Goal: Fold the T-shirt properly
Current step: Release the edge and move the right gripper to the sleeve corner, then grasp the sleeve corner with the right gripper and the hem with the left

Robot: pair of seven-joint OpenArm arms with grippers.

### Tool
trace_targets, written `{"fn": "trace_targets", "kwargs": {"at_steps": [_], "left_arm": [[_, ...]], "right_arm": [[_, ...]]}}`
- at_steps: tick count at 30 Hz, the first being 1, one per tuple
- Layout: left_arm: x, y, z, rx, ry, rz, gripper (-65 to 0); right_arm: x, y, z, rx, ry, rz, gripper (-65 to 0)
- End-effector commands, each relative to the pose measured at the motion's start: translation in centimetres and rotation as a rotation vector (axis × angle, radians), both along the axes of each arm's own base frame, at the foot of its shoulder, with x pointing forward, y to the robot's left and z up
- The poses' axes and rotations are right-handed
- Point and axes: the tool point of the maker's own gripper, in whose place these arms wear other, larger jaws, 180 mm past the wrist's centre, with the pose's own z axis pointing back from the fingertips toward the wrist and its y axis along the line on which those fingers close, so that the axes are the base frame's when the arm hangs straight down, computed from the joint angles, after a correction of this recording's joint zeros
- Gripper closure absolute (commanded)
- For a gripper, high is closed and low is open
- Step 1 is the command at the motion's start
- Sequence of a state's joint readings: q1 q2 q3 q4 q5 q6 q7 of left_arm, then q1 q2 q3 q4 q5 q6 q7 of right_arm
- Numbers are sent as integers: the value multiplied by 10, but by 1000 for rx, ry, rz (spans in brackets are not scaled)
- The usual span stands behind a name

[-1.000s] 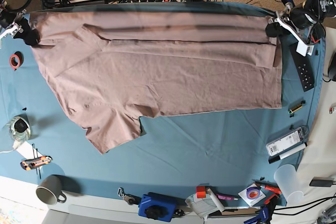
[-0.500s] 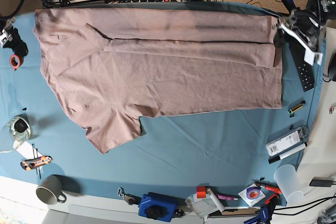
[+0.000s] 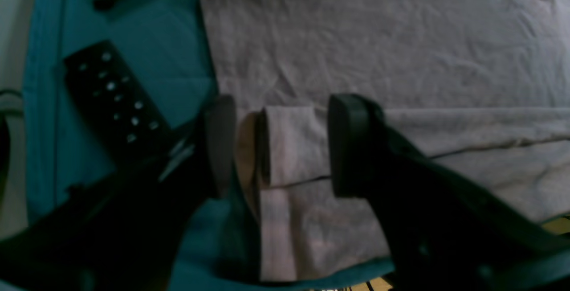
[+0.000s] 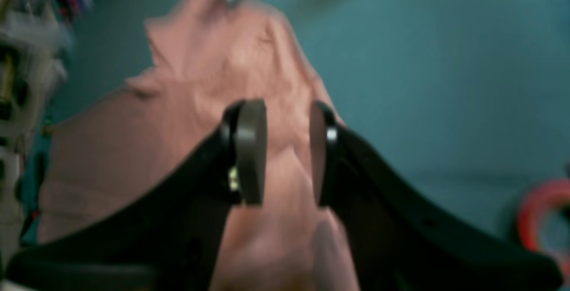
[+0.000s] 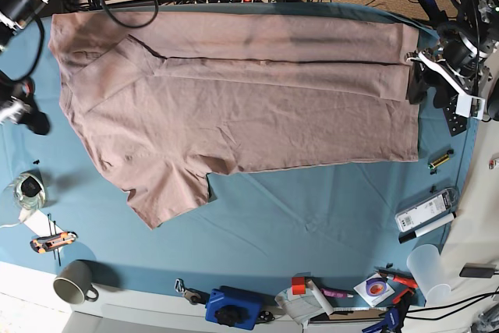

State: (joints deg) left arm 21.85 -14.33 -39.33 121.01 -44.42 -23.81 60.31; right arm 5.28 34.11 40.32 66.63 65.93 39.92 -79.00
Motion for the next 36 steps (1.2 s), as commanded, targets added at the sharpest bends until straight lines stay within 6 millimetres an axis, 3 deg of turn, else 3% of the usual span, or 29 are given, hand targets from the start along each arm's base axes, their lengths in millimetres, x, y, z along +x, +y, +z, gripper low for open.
{"fn": "trace_targets", "kwargs": {"at_steps": [1,4,11,14,17,24,31,36], "left_arm": [[5,0,11,4,-44,-8,-283],[7,-4,6,9,-43,-18,-237],[18,-36,-17,47,-27,-69,-236],[18,-53,-23,65,-9,-118,-236],[18,-56,-27,84,2,-125,-236],[20,-56,-25,82,-4,-123,-236],[25,-56,-22,81,-18,-123,-236],[25,-56,-21,80,-20,-123,-236]], "right_arm": [[21,-7,28,-40,-94,-3,-172],[49,3,25,-142,-96,26,-172],[111,32,26,-353,-152,82,-172],[126,38,6,-353,-103,68,-172],[135,39,-20,-298,-52,40,-172],[134,45,-59,-224,37,35,-172],[109,57,-87,-184,178,79,-168],[81,63,-107,-159,311,123,-1]]}}
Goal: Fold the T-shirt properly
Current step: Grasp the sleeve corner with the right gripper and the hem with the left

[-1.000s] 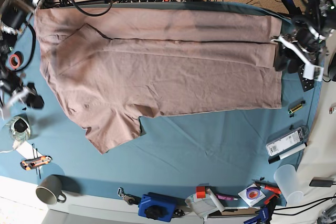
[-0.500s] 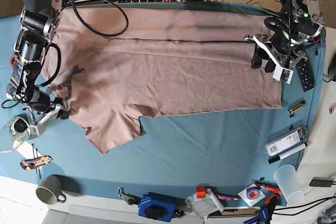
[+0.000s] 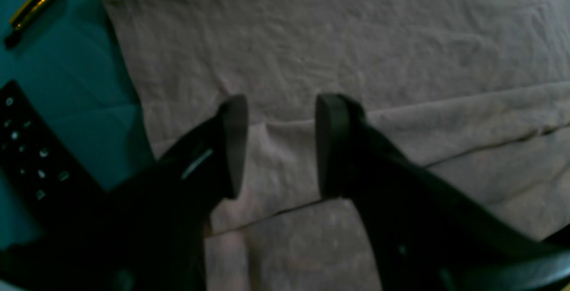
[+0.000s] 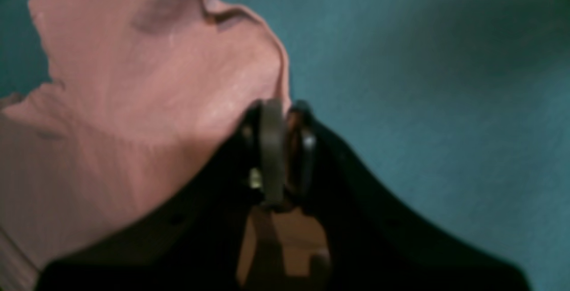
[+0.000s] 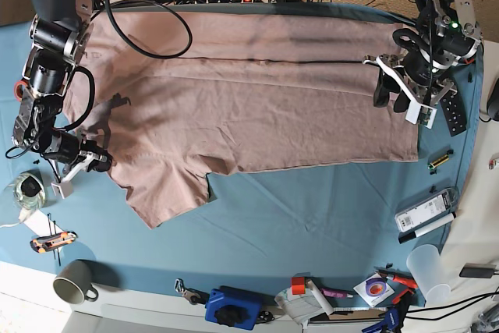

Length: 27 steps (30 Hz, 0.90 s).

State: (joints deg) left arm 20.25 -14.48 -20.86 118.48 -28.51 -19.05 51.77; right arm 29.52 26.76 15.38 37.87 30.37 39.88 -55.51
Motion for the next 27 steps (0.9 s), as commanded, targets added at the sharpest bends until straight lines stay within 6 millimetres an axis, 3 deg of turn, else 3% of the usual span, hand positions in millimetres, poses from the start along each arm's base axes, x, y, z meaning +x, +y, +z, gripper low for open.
{"fn": "trace_targets", "kwargs": {"at_steps": [1,8,14,22,27], "left_arm": [[6,0,12,-2,-47,-4,-236],[6,0,12,-2,-47,-4,-236],[6,0,12,-2,-48,-4,-236],[7,0,12,-2,-48,-4,-236],[7,0,12,-3,-48,-4,-236]], "right_arm": [[-18,-8,-11,-42,101,14,0],[-47,-3,-15,50,240,34,0],[-48,-12,3,126,161,24,0],[-66,-9,31,292,78,38,0],[-82,-12,42,276,31,67,0]]}}
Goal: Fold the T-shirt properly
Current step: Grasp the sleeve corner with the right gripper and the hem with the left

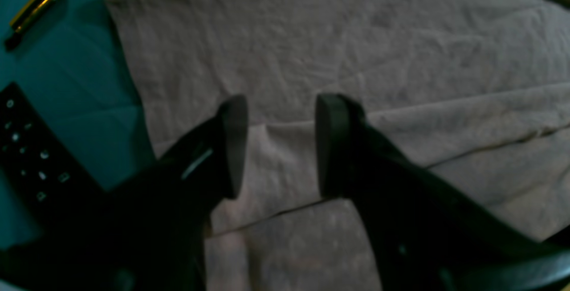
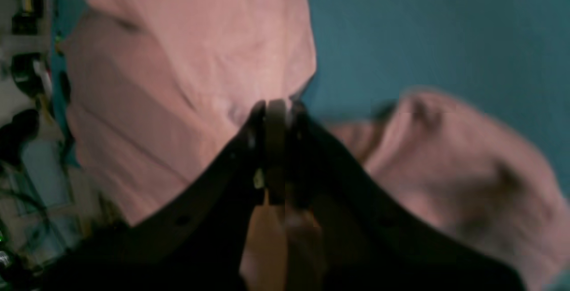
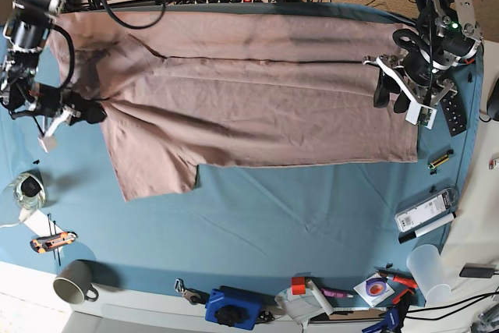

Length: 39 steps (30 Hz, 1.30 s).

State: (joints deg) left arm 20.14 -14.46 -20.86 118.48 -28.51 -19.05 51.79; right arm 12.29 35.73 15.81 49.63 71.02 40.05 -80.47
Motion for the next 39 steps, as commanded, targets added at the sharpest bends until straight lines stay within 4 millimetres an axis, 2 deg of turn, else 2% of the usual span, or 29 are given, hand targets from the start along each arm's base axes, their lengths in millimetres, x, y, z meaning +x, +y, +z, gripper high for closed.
{"fn": "trace_targets", "kwargs": {"at_steps": [1,5,11,14,15,16,22,25,27,29,36,39], "left_arm": [[6,0,11,-4,-46,-3,-236],[6,-4,11,-22,-47,3,-236],[5,-7,10,-34,-47,8,-236],[5,-7,10,-34,-46,8,-236],[5,-7,10,-34,-47,8,-236],[5,-7,10,-34,-46,8,-236],[5,-7,10,-34,-45,8,-236],[5,-7,10,-34,-47,8,-236],[5,-7,10,-34,-45,8,-236],[5,-7,10,-34,-45,8,-236],[5,-7,10,-33,-45,8,-236],[5,-7,10,-34,-46,8,-236]], "right_arm": [[10,-11,23,-25,-73,-9,0],[8,-13,43,-74,-157,1,0],[14,-28,66,-125,-233,-30,0],[16,-31,75,-115,-260,-40,-164],[17,-31,79,-105,-272,-41,-201],[19,-31,84,-93,-286,-43,-216],[27,-31,103,-52,-351,-52,-217],[34,-43,88,-183,-297,-63,-217],[53,-56,89,-267,-341,-128,-216],[68,-60,85,-321,-358,-161,-216],[108,-31,54,-337,-316,-128,-216],[121,-21,33,-348,-284,-112,-216]]}}
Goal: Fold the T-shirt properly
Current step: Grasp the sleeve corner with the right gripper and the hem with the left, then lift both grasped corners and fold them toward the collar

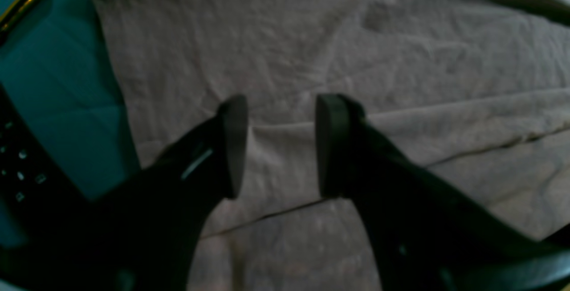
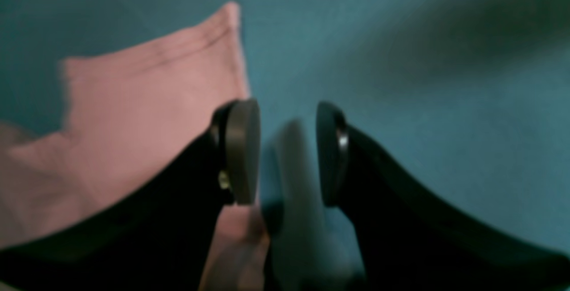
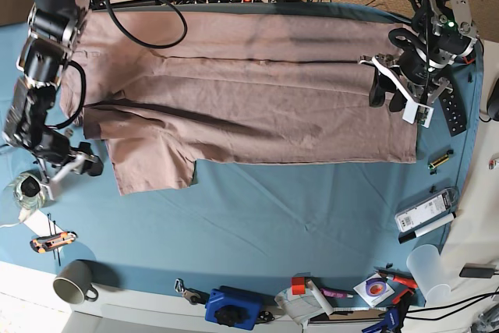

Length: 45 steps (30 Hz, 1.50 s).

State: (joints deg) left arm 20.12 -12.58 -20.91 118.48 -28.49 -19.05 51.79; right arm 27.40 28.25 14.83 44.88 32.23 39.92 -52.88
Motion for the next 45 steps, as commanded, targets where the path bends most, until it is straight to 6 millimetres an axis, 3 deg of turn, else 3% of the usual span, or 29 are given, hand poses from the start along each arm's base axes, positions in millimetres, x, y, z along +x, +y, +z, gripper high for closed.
{"fn": "trace_targets", "kwargs": {"at_steps": [1,8,14,24,28,30,39,45], "left_arm": [[6,0,11,-4,-46,-3,-236],[6,0,11,-4,-46,-4,-236],[8,0,15,-9,-68,0,-236],[28,5,30,11,-170,17,-237],[47,15,29,74,-186,6,-332],[58,24,25,97,-180,25,-374],[93,65,-27,78,3,106,-376],[113,80,-45,50,69,144,-376]], "right_arm": [[17,-5,18,-1,-54,-11,-216],[27,38,-5,100,9,22,-215],[18,66,-22,132,80,72,-215],[-2,63,-40,128,142,75,-215],[-7,64,-43,127,170,85,-215],[-8,64,-44,126,176,88,-215],[-10,64,-44,125,186,92,-215],[-13,65,-46,123,205,100,-215]]}}
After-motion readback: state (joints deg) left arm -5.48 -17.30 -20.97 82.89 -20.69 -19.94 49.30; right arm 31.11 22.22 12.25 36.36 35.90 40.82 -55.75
